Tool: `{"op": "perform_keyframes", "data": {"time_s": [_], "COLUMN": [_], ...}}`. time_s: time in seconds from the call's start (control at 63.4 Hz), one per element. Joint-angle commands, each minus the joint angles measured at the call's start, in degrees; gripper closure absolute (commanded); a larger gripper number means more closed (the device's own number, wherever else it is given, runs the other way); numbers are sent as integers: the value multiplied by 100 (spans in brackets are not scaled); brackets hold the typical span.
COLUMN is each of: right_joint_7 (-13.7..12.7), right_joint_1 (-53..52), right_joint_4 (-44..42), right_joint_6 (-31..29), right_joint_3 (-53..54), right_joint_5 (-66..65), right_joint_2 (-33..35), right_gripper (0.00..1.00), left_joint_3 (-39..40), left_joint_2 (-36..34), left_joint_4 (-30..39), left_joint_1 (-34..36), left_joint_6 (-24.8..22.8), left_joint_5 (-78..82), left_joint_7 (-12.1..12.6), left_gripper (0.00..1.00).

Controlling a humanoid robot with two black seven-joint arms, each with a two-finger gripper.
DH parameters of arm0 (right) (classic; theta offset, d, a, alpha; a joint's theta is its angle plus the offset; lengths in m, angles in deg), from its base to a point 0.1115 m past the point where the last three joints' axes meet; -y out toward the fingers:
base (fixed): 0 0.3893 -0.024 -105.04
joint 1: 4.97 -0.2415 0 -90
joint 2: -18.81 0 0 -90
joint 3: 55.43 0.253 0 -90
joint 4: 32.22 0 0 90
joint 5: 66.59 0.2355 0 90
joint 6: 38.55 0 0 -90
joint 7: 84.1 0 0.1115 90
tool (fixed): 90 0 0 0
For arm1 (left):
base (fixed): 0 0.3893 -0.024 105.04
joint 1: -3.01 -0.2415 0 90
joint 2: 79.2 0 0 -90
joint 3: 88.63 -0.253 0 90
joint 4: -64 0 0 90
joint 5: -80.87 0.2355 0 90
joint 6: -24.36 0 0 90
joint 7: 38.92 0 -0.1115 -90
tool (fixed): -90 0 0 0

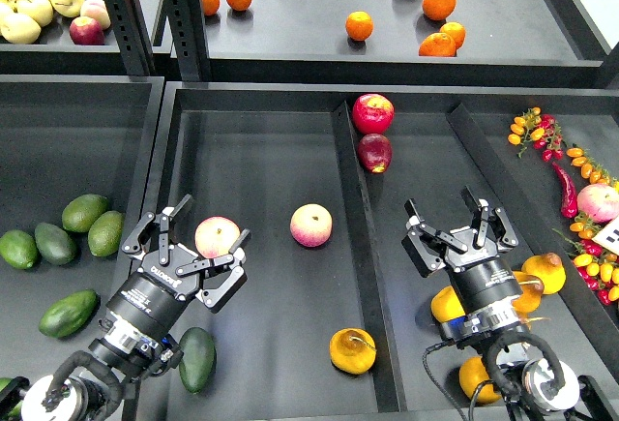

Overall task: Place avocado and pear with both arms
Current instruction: 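Move the left gripper toward the dark green avocado near the pink apple, then rotate and lower the open left gripper over the avocado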

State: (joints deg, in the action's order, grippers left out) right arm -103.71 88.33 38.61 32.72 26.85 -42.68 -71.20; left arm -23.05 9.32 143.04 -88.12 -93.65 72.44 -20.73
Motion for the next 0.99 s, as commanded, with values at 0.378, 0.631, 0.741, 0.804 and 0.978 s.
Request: {"op": "perform_keyframes", "data": {"time_s": [0.378,0.631,0.741,0.804,0.978], "right_joint_7": [0,9,9,9,18], "right_joint_1": [12,12,12,3,-32], "right_joint_4": [274,309,309,309,309], "right_joint_6": [18,9,9,27,27], "right_joint_3": [7,25,16,7,16], "right_joint_5": [-19,-27,-27,-27,-27], "right_joint_2": [0,0,0,0,0], "right_gripper": [0,0,0,0,0], "left_joint_3": [-1636,-2989,-3656,-4149,-5266], "left_joint_2": [-2331,-3007,-3288,-3376,-3385], "left_joint_4": [-117,-240,-240,-240,-240], "left_joint_1": [2037,3144,3680,4084,5025], "left_joint_6": [0,75,75,75,75], "left_joint_5": [834,852,861,974,1370], "left_joint_7": [980,980,980,980,980], "left_gripper": [1,1,1,1,1]}}
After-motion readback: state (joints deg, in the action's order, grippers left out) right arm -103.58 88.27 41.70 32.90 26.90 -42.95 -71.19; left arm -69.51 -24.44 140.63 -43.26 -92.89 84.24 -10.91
